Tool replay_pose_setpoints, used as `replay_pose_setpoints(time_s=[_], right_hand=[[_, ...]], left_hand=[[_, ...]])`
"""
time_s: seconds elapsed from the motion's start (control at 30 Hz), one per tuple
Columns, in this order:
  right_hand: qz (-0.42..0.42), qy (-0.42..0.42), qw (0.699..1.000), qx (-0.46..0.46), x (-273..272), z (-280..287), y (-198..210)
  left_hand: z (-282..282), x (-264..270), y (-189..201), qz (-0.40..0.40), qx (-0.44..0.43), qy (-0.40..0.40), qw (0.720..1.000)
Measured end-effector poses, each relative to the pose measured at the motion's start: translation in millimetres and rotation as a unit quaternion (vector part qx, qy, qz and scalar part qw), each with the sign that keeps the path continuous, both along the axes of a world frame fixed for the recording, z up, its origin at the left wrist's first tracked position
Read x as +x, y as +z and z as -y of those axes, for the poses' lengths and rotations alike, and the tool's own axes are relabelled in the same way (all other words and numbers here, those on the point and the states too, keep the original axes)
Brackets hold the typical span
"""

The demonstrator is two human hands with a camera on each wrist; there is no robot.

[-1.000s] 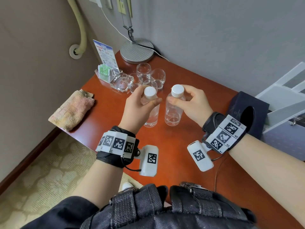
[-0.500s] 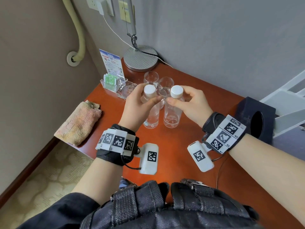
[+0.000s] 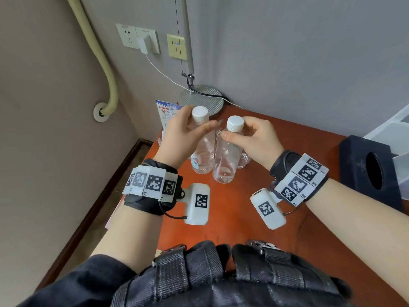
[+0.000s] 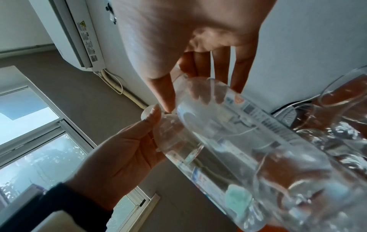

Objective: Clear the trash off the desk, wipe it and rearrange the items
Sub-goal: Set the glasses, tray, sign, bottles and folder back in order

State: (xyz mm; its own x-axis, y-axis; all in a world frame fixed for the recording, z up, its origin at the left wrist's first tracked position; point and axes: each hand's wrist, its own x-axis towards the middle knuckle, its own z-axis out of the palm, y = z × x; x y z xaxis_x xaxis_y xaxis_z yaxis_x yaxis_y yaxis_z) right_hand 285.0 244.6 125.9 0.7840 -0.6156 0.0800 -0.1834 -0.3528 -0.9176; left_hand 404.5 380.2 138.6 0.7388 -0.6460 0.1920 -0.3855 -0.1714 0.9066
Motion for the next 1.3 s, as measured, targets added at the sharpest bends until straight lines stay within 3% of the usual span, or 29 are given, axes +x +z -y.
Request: replay_pose_setpoints(time_s=[0.3,0.63,1.3], right_hand=[[0.025,-0.051,0.997,-0.042,41,-7,19],[0.050,-0.112,0.989,-0.079,78,23,27],[0.080,-0.167,0.983,-0.011,129,99,-33]], left_hand=[[4,46,19,0.024,-0.040,-0.016,0.999],[36,80,28,0.043,-0.076,-0.031,0.996],[113,136,-26,0.041,-0.005,-0.020,0.999]])
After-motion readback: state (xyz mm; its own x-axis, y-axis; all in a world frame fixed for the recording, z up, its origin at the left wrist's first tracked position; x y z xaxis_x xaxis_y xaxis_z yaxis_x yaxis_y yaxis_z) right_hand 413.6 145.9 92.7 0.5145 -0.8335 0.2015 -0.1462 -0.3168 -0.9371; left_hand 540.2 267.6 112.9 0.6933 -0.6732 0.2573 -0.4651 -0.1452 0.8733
